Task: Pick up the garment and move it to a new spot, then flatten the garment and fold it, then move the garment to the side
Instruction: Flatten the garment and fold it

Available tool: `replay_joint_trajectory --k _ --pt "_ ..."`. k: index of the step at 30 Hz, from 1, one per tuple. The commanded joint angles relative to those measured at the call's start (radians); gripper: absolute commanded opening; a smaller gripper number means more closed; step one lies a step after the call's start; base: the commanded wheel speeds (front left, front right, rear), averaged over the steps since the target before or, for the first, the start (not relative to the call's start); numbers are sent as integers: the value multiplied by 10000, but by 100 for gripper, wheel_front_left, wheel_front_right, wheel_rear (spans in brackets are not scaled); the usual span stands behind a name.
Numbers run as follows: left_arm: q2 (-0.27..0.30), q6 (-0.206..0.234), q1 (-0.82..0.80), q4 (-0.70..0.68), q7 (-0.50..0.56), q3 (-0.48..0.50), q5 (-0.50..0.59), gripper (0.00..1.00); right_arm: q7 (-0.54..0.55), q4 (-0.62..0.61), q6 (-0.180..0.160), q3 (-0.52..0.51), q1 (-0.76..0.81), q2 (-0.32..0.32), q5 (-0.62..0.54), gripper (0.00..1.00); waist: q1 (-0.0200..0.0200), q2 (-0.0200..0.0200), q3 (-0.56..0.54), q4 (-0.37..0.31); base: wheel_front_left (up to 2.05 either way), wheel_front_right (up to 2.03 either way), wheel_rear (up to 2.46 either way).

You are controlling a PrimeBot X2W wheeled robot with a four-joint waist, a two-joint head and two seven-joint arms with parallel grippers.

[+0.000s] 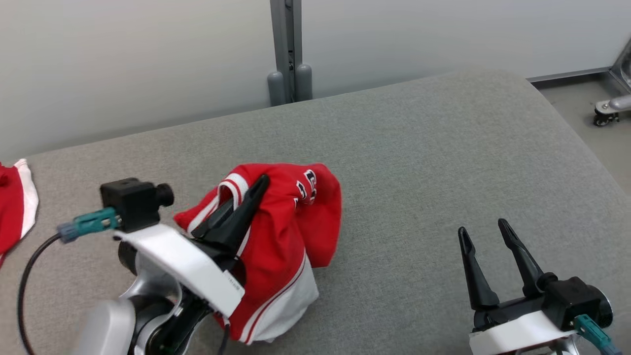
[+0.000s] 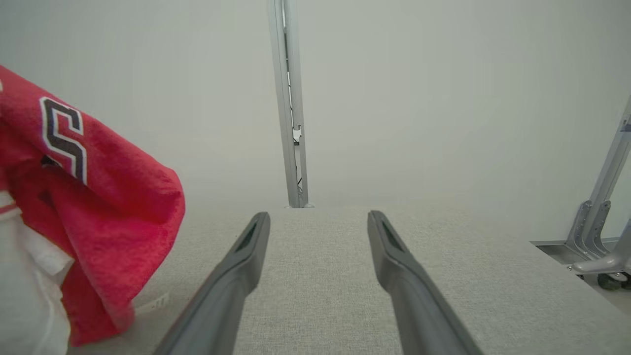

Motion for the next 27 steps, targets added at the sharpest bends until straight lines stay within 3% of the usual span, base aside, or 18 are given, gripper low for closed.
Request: replay_joint_trajectory --k 1,7,11,12,13,20,27 --pt "-18 -46 -446 630 5 -48 97 0 -50 6 1 -3 -112 -52 106 100 0 0 152 -217 0 0 0" --pt "-606 -474 -1823 4189 -875 -986 1028 0 -50 21 1 168 -299 -52 299 100 0 0 538 -872 0 0 0" --pt "-897 -640 -2316 5817 -1641 -1449 1357 0 -50 11 1 115 -349 -49 325 100 0 0 631 -1149 0 0 0" --pt "-974 -703 -2493 6297 -1936 -1611 1413 18 -51 15 1 87 -337 -50 338 100 0 0 657 -1222 0 0 0" --pt "-1030 -741 -2623 6698 -2218 -1699 1441 100 -50 21 1 70 -330 -49 353 100 0 0 670 -1284 0 0 0" --pt "-1141 -661 -2899 8459 -3685 -2282 1778 100 -50 45 1 -64 -150 -50 431 100 0 0 585 -1426 0 0 0" --pt "-960 -477 -1854 7779 -4317 -2422 1921 100 -50 85 1 -154 76 -50 525 100 0 0 321 -1058 0 0 0"
